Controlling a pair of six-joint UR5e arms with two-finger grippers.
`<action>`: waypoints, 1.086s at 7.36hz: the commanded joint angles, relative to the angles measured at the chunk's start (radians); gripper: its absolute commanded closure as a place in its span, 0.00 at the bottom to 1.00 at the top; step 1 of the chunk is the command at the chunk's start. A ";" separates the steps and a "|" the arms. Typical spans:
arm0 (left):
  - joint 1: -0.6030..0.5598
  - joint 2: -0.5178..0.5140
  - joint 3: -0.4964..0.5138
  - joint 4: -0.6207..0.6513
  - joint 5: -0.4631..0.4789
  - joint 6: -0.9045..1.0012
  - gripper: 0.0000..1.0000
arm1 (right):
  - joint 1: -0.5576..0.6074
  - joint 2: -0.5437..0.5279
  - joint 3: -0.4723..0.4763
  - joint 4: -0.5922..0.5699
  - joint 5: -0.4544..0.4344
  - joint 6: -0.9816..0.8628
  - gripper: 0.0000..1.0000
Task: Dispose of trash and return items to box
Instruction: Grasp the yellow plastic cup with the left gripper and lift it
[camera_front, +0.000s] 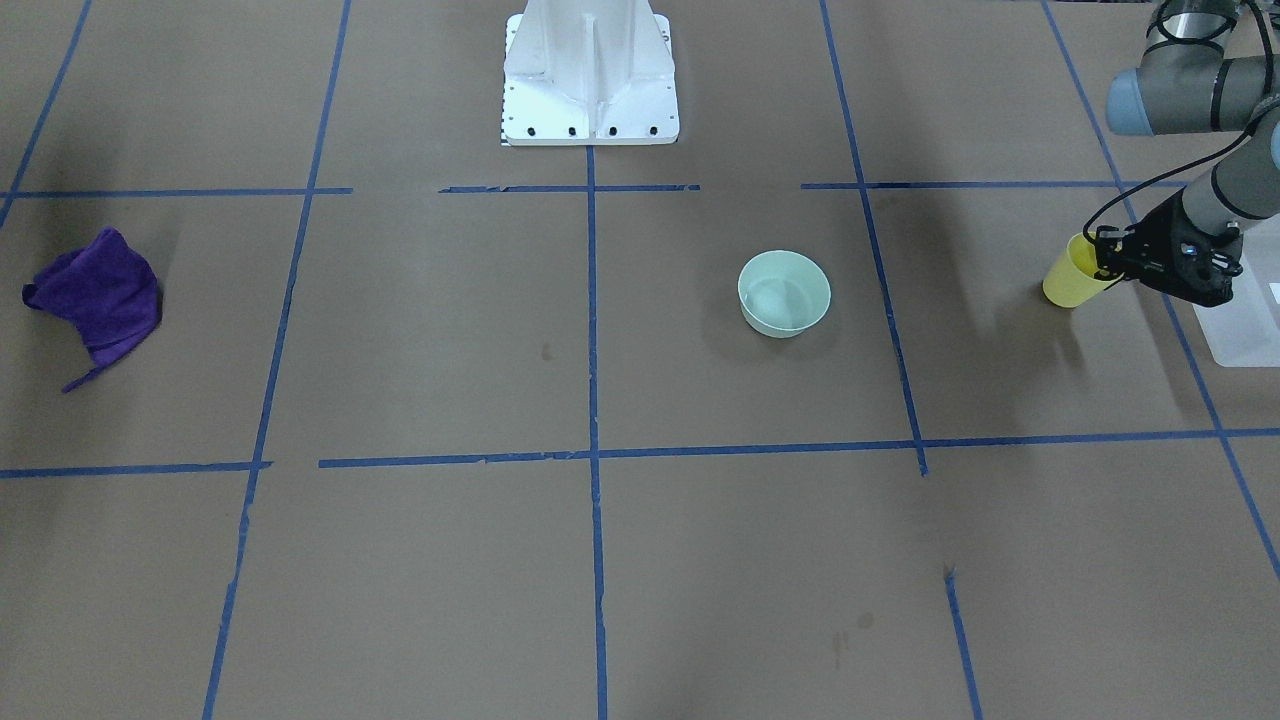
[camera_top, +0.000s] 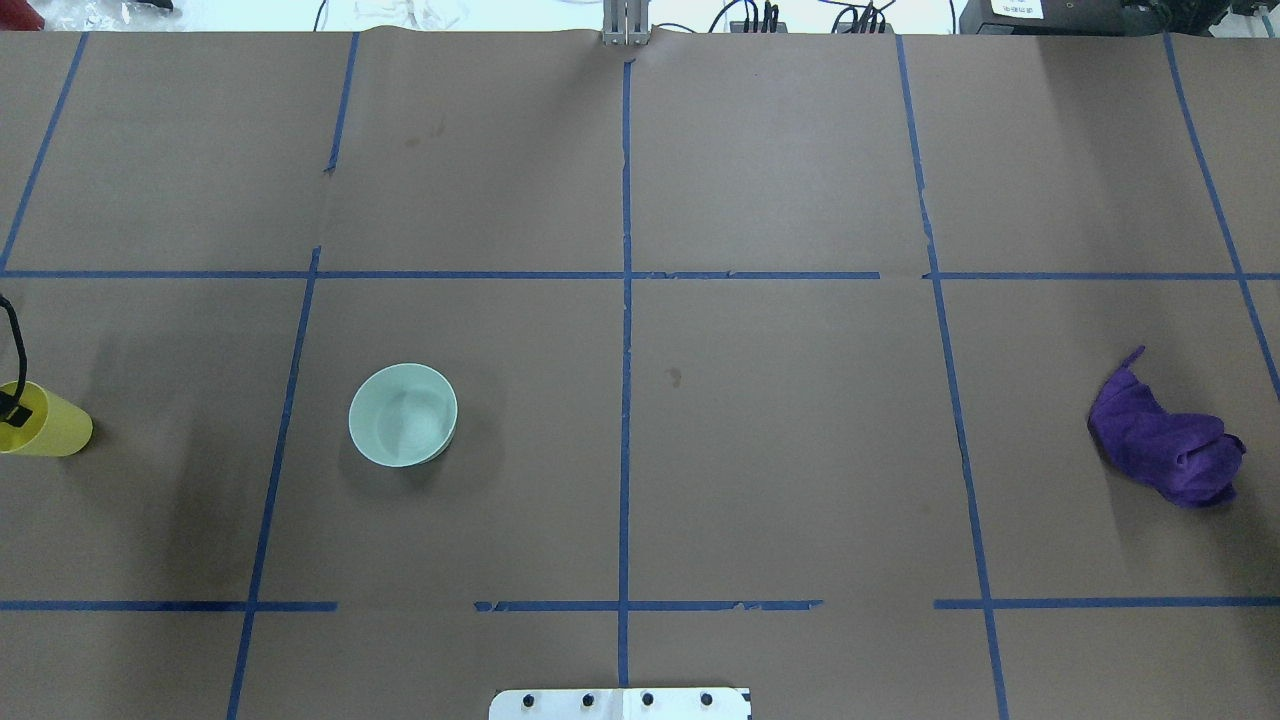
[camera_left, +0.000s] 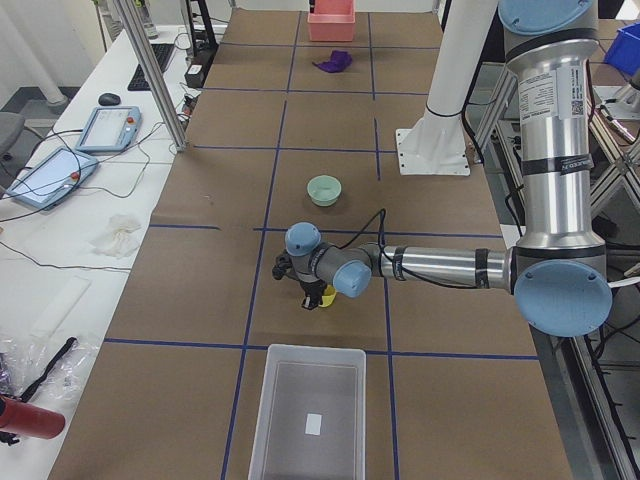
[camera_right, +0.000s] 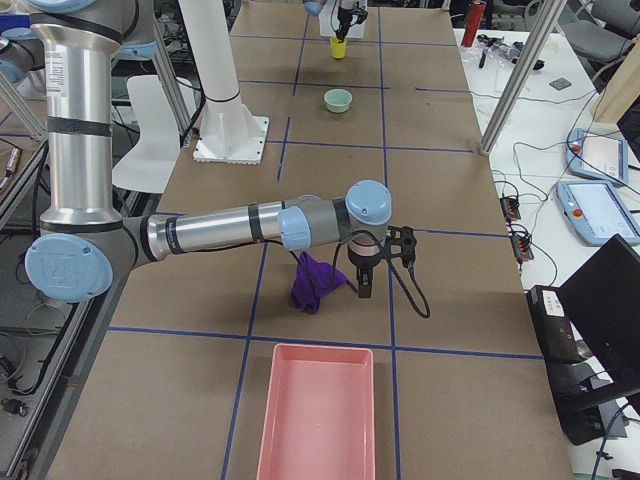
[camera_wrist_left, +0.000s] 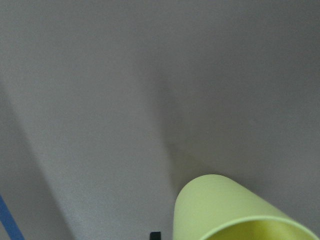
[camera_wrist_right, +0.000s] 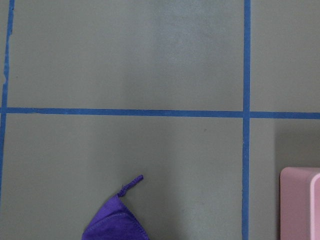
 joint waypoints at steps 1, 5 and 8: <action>-0.009 0.007 -0.113 0.015 -0.009 -0.039 1.00 | -0.001 0.001 0.020 0.001 0.002 0.009 0.00; -0.070 -0.063 -0.201 0.057 -0.037 -0.204 1.00 | -0.072 -0.011 0.067 0.032 0.001 0.012 0.00; -0.089 -0.138 -0.268 0.147 -0.032 -0.243 1.00 | -0.130 -0.011 0.087 0.037 0.002 0.129 0.00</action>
